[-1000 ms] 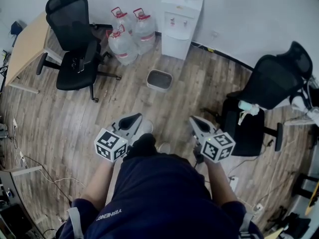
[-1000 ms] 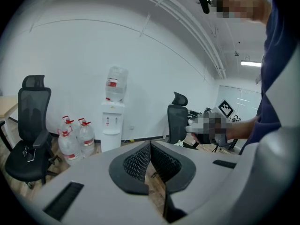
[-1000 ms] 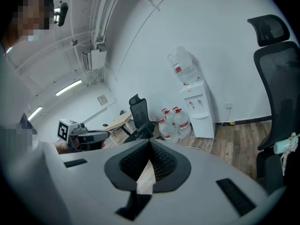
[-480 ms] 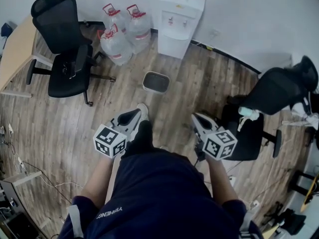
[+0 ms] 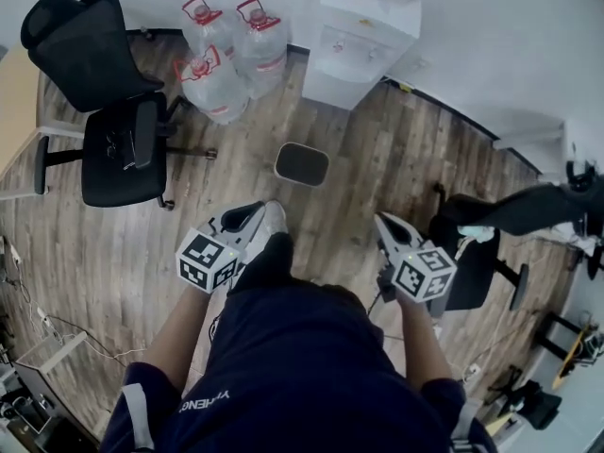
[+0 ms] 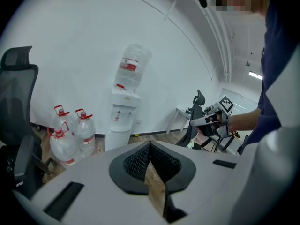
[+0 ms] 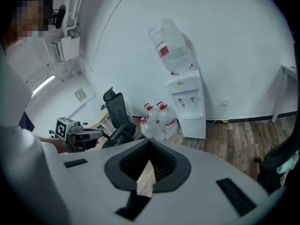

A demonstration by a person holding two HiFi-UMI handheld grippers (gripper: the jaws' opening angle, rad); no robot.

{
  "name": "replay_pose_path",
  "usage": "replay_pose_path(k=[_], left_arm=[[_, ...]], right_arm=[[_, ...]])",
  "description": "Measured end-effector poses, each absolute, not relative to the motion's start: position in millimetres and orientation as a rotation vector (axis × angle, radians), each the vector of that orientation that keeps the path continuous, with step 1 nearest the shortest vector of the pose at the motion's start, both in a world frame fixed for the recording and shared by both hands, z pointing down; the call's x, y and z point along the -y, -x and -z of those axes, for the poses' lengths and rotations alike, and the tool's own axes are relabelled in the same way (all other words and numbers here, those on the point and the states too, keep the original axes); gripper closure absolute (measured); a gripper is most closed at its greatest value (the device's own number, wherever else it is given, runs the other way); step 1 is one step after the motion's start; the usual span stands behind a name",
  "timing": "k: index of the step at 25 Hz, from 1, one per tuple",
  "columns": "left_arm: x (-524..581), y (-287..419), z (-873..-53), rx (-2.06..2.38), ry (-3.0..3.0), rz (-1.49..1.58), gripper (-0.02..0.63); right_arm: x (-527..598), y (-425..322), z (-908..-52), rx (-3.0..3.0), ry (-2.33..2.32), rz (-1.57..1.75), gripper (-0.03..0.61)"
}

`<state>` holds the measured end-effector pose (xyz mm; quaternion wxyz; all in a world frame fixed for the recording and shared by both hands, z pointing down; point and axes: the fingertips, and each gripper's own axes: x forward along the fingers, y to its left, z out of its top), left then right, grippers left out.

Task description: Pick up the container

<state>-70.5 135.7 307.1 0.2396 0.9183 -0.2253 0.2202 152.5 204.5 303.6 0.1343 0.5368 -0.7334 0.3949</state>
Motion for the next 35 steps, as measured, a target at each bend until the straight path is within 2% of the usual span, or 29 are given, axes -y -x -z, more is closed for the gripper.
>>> replay_pose_path(k=[9,20,27,35], left_arm=[[-45.2,83.6,-346.3,0.542,-2.452,-0.643,0.589],[-13.7,79.8,-408.5,0.522,-2.346,-0.738,0.589],[-14.6,72.6,-484.9,0.557,-2.22,-0.809,0.589],[-17.0,60.9,-631.8,0.663,-1.995,-0.864,0.588]], right_arm=[[-128.3,-153.3,-335.3,1.97,-1.59,-1.191,0.561],[-56.9,-148.8,-390.0,1.941,-1.411,-1.118,0.561],[-29.3,-152.2,-476.9,1.912,-1.152,-0.989,0.561],[-11.2,-182.5,-613.8,1.827,-0.96,-0.925,0.561]])
